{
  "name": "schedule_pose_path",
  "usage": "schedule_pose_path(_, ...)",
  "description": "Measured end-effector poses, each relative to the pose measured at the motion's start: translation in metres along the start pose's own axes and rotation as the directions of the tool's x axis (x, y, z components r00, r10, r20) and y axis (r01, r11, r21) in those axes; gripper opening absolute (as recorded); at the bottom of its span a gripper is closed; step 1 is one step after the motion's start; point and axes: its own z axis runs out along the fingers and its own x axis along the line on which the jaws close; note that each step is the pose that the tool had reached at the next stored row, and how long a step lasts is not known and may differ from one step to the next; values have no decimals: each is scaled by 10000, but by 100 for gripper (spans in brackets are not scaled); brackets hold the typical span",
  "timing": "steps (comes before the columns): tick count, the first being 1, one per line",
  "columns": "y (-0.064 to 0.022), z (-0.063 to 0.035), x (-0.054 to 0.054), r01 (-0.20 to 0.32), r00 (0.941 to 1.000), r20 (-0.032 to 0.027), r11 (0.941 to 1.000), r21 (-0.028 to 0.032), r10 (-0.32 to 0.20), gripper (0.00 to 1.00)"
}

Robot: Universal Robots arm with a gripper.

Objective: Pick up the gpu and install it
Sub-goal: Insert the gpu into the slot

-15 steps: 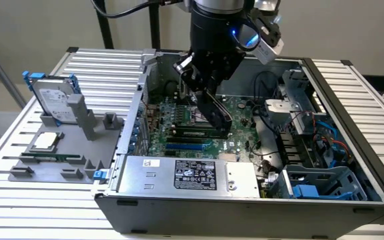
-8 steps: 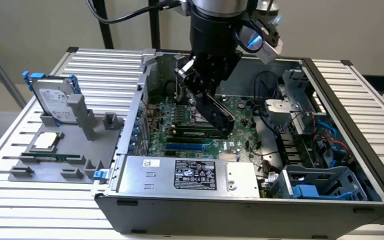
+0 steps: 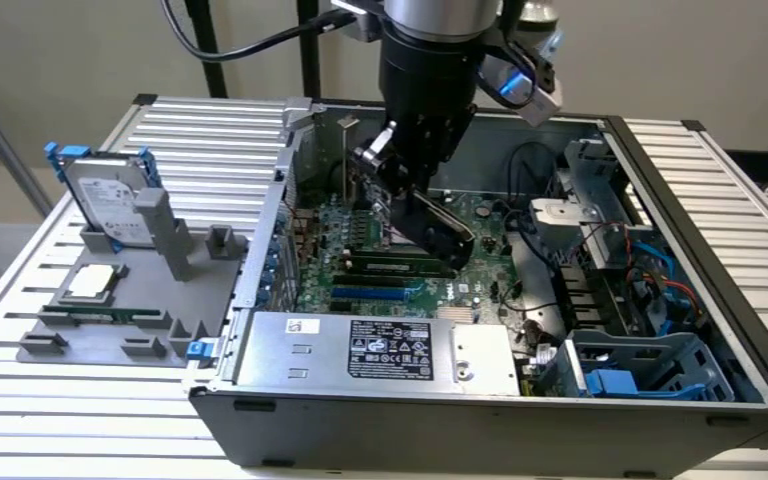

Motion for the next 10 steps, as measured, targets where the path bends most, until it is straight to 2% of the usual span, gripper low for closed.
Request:
schedule_pose_path(5,-2,37,1,913,9958,-36,9958,-29,-913,0)
schedule_pose_path(10,-3,76,2,1818,9833,-74,9833,-63,-1819,0)
